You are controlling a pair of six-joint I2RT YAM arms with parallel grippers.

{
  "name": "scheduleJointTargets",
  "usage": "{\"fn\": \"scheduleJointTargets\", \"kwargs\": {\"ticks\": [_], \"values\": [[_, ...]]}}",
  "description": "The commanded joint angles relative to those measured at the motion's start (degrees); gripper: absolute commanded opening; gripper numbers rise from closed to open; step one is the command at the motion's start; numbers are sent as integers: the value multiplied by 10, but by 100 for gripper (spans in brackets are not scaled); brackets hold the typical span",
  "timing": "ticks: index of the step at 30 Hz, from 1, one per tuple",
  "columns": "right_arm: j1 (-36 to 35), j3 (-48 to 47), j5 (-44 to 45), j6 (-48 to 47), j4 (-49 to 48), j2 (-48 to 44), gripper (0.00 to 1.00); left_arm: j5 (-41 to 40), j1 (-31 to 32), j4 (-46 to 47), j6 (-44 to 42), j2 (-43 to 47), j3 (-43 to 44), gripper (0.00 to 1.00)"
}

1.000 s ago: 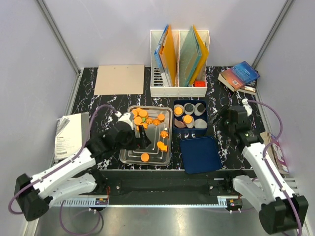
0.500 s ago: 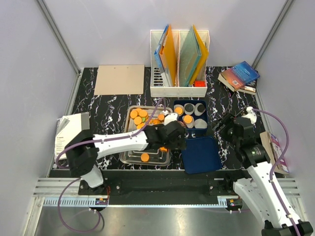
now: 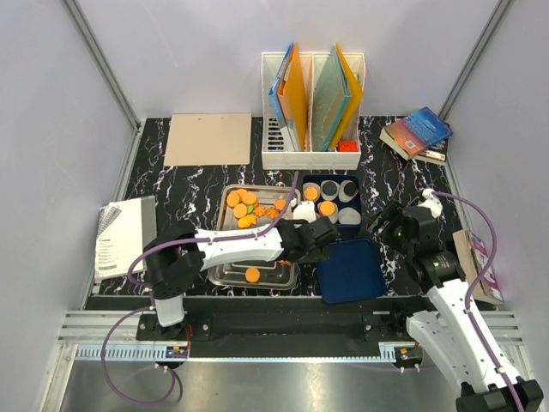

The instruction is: Pack the cookies

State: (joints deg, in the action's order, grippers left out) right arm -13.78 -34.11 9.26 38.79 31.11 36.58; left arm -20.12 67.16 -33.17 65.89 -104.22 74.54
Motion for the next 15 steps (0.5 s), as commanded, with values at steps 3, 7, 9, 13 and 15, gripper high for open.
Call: {"fn": "scheduleJointTargets", "kwargs": {"ticks": [3,7,9,13,15], "values": [[-4,4,-13,-7,-21,-8,79,10,0,18,40,-10,-18,55],[-4,7,-18,-6,-23,-9,79,16,0,38,39,-16,-27,51],[-3,10,-20,-5,-22,-8,79,19,-4,44,35,-24,-26,50],[-4,12,-20,-7,-22,-5,79,36,-11,59,28,-42,-21,49],[-4,12,-21,-6,-22,-4,79,41,-11,69,21,-54,-14,48]]}}
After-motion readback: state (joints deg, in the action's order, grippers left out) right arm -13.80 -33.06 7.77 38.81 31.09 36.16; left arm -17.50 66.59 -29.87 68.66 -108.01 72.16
